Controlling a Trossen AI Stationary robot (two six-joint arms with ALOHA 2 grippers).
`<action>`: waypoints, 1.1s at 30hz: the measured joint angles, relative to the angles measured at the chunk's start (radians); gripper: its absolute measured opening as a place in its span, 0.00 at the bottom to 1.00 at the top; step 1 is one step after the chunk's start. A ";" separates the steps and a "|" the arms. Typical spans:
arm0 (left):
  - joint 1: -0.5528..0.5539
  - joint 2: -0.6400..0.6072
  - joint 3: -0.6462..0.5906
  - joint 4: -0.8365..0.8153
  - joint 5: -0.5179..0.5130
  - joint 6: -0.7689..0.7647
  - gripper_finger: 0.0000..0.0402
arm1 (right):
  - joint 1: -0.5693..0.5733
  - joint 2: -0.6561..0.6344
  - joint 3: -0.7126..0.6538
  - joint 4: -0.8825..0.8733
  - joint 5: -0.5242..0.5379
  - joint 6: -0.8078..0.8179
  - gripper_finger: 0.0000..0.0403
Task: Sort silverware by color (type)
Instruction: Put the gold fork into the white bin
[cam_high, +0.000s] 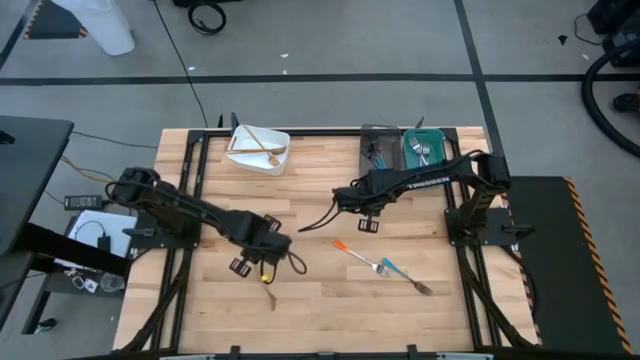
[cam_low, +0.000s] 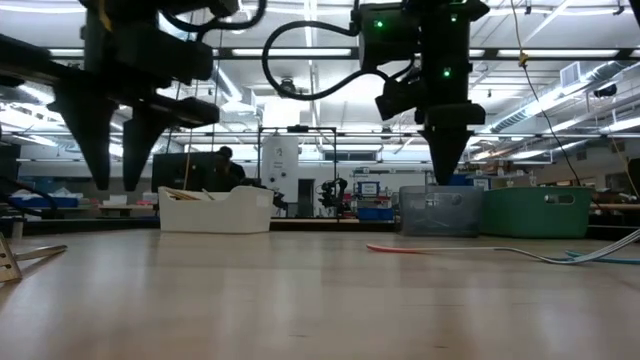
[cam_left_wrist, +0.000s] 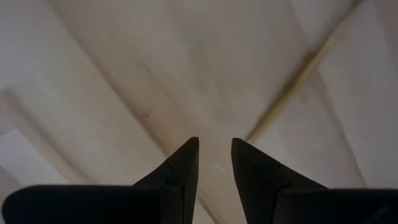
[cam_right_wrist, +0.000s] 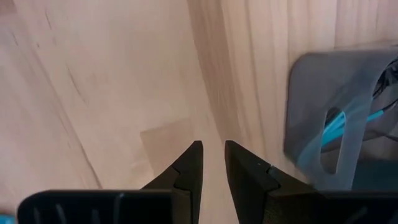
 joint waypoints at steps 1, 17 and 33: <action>-0.012 0.000 0.000 0.000 0.000 0.000 0.26 | 0.004 0.000 0.000 -0.008 0.000 0.000 0.19; -0.196 0.000 0.000 0.141 0.001 -0.113 0.26 | 0.113 0.000 -0.068 -0.078 0.072 0.094 0.19; -0.241 0.000 -0.015 0.130 0.000 -0.270 0.17 | 0.247 0.000 -0.079 -0.072 0.191 0.209 0.19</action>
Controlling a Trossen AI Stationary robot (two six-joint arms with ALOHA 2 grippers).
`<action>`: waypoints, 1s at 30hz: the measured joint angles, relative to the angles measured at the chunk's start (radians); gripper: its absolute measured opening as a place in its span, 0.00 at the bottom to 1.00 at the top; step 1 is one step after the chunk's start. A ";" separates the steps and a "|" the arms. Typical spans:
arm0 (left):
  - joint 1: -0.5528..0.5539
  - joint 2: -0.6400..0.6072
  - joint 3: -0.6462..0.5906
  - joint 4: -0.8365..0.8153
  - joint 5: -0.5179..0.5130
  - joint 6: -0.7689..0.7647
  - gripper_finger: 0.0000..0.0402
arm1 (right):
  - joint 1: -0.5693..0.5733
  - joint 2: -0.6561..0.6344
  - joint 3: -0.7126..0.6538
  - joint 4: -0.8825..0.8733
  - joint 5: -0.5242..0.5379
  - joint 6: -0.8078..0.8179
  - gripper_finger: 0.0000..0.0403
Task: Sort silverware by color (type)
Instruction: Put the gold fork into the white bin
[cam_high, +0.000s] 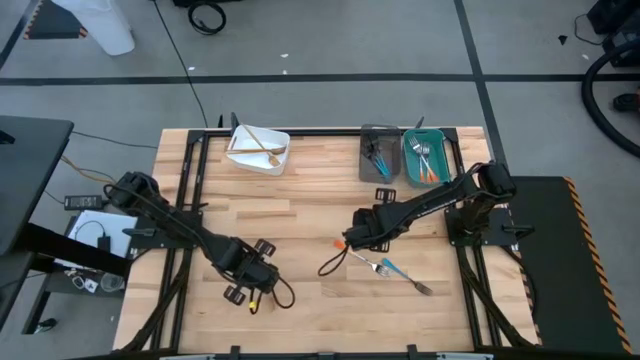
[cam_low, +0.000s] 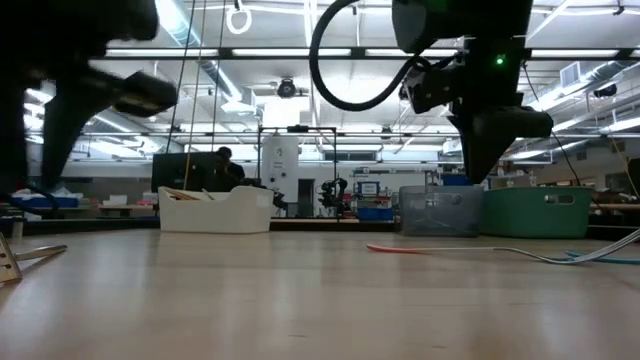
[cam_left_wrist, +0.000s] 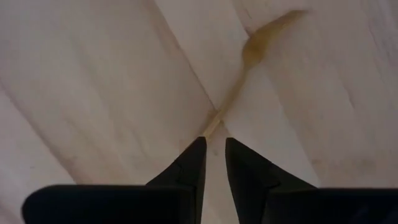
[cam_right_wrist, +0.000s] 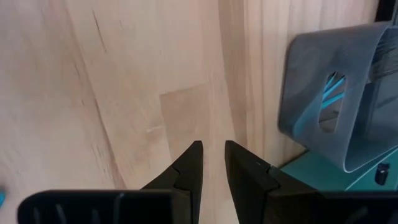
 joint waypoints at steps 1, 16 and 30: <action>-0.006 0.000 -0.015 0.002 0.000 0.000 0.16 | 0.006 0.000 0.000 0.000 0.008 0.000 0.19; -0.046 0.000 -0.086 0.105 -0.078 -0.039 0.16 | 0.027 0.000 0.000 0.006 0.044 -0.002 0.19; -0.064 0.000 -0.103 0.228 -0.064 0.088 0.32 | 0.026 0.000 0.000 0.014 0.044 -0.009 0.19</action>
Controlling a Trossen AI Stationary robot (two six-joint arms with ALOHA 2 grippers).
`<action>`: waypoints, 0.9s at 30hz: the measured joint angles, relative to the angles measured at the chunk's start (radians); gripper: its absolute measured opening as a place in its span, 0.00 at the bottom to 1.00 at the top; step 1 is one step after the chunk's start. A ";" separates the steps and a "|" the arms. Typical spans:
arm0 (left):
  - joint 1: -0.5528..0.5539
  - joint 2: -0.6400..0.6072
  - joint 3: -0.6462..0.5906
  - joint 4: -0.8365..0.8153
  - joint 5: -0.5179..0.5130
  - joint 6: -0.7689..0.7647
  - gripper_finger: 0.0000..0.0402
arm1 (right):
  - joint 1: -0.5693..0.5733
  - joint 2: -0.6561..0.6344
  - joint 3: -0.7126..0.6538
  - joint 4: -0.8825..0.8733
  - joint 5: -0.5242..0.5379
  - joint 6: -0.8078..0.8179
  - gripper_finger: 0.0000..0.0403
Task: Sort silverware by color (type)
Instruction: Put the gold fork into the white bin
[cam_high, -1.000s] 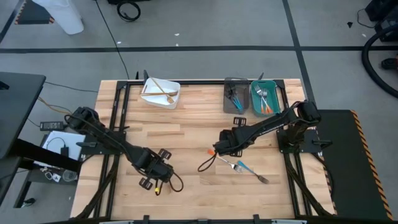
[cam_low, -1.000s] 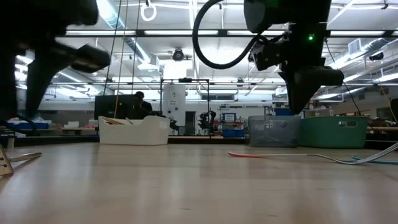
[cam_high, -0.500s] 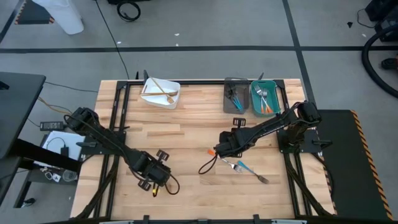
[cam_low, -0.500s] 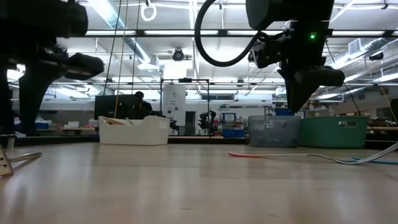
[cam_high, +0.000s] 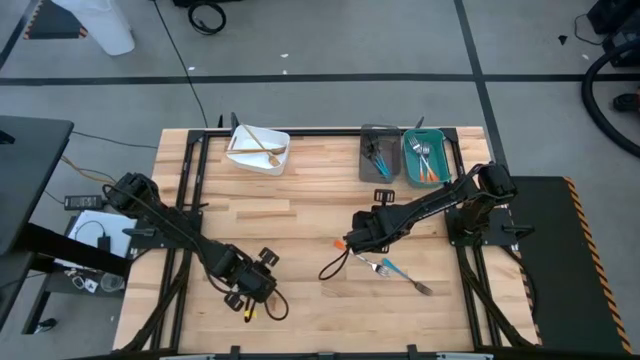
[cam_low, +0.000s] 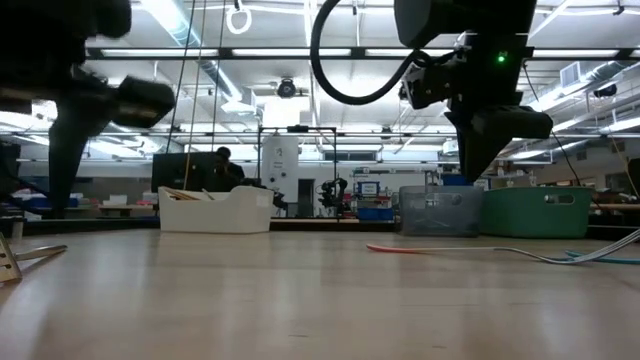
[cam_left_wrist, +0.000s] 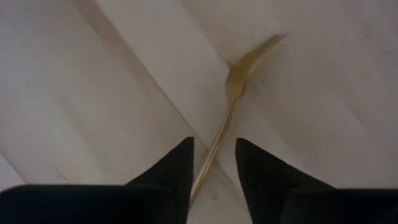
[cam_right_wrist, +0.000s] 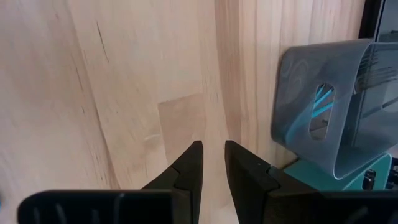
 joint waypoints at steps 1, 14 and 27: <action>0.003 0.000 -0.012 -0.002 0.000 -0.001 0.35 | 0.000 0.000 0.000 0.006 0.000 -0.001 0.19; 0.059 0.001 -0.094 0.003 0.000 0.007 0.36 | 0.000 0.000 0.000 0.038 0.000 -0.025 0.19; 0.080 -0.003 -0.144 0.074 0.058 0.060 0.35 | 0.000 0.000 0.000 0.045 0.000 -0.025 0.19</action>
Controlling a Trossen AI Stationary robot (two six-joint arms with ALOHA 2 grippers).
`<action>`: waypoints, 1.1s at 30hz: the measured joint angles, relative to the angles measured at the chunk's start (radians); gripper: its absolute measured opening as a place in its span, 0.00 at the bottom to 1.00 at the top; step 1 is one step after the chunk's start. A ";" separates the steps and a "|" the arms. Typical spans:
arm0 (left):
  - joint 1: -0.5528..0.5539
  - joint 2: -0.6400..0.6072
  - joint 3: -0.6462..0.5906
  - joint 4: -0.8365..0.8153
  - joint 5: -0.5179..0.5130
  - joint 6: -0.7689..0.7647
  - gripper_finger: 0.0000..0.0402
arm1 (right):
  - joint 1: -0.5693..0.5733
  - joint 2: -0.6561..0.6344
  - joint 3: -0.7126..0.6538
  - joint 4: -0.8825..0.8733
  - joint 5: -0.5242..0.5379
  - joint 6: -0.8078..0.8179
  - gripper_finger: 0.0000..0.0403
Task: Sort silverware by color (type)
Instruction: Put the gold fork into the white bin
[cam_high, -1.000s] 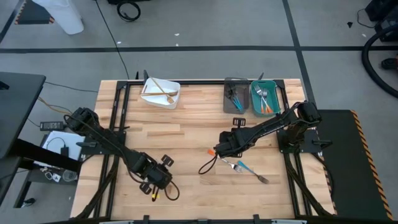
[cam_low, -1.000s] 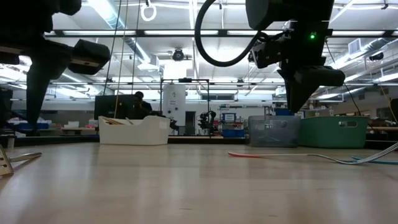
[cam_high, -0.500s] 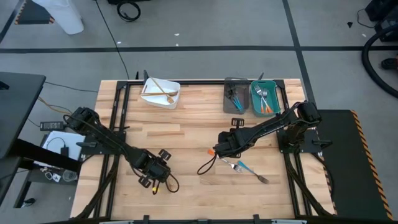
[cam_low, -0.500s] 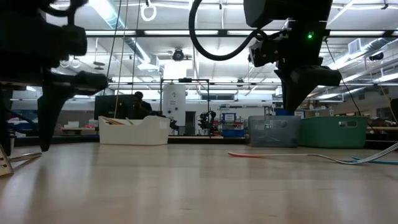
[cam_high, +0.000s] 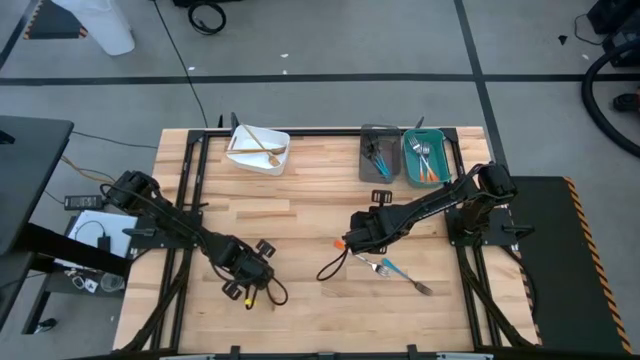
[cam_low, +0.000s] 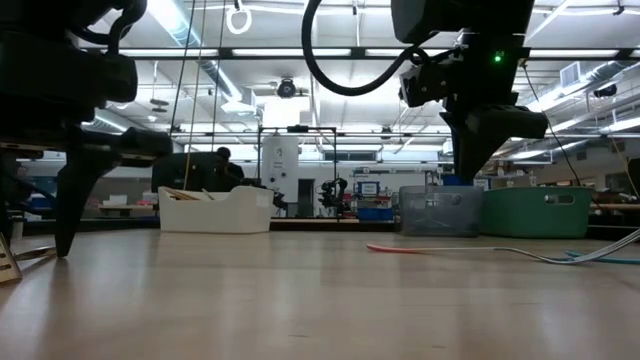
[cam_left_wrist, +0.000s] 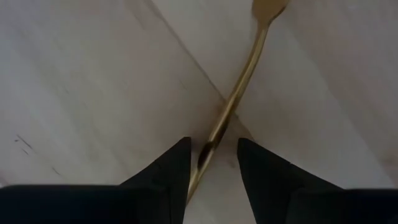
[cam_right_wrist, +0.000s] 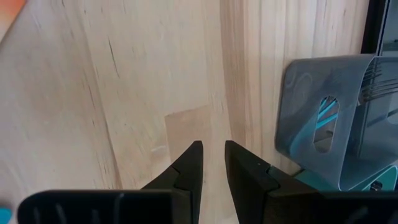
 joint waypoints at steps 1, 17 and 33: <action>0.000 0.000 0.000 0.000 -0.004 0.000 0.35 | 0.000 0.000 0.000 0.000 0.000 0.000 0.19; -0.002 0.002 -0.002 0.000 -0.022 0.002 0.27 | 0.000 0.000 0.000 0.008 0.000 0.000 0.19; -0.011 0.004 0.011 -0.032 -0.020 0.051 0.05 | 0.000 0.000 0.000 0.015 -0.001 -0.003 0.19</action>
